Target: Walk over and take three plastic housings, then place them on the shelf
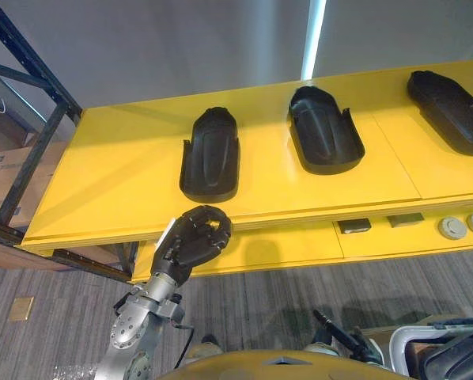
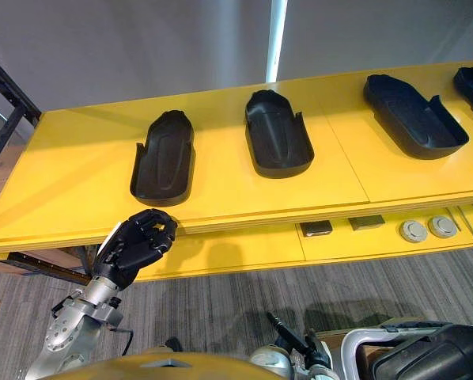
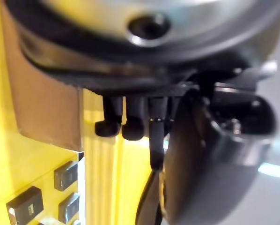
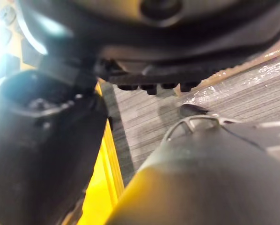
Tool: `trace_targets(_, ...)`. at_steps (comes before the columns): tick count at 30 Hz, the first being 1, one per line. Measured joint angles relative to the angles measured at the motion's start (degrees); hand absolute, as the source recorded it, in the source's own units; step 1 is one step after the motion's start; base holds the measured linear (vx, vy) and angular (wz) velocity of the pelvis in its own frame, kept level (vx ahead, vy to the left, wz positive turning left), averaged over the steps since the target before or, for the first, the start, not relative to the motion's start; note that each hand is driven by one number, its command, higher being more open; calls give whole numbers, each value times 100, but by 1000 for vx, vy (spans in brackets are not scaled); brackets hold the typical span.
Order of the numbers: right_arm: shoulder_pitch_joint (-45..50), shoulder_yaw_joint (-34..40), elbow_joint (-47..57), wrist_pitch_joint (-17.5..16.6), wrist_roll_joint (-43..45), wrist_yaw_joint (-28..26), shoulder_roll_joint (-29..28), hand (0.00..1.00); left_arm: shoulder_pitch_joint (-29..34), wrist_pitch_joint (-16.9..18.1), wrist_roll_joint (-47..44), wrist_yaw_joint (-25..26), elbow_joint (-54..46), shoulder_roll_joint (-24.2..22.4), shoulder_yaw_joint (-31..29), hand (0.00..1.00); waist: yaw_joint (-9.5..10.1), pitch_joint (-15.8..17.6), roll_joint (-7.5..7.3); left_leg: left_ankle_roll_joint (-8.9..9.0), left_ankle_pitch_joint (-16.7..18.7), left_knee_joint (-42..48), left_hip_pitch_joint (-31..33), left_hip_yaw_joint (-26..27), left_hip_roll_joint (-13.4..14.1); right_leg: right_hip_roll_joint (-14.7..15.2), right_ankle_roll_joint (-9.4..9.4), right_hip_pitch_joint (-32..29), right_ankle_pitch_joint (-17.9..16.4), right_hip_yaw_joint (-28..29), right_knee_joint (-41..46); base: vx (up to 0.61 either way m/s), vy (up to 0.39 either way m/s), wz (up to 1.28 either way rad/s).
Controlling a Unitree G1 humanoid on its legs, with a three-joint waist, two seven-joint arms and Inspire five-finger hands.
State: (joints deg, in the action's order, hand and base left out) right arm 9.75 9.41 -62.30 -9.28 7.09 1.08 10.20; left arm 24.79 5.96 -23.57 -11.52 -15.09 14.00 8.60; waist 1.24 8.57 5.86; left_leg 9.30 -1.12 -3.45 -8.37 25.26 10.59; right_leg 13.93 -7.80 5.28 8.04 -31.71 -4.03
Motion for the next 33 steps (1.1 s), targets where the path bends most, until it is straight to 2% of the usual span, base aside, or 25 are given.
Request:
trace_targets(9,-59,-46,-80,-1,2,25,30,100,-102,0,150,596,1,0,119,0,-6,1,-2,-1,1,32,-4,5,7,7,5,0,-4,21,25,0,0,0)
trace_targets(13,-49,-45,-130,-3,4,60,30,100,-336,1,249,703,1,0,194,0,-22,0,-3,-1,1,32,-19,20,7,10,5,-2,-4,38,39,0,0,0)
trace_targets(18,-48,-44,-208,-7,4,81,29,100,-537,0,427,963,2,0,229,0,-156,-1,-4,-1,1,29,-28,47,8,9,5,-18,-2,62,40,0,0,0)
trace_targets(25,21,-46,-204,-6,3,109,27,100,-944,-105,622,1267,334,4,244,0,-165,-3,-12,-1,2,29,-84,105,15,2,11,-22,0,119,54,0,1,-4)
trace_targets(33,51,-114,-47,2,3,152,19,100,-1143,-239,628,1414,563,256,303,0,-263,-101,-112,-1,1,30,-117,123,10,1,21,-7,-1,122,30,-1,1,-1)
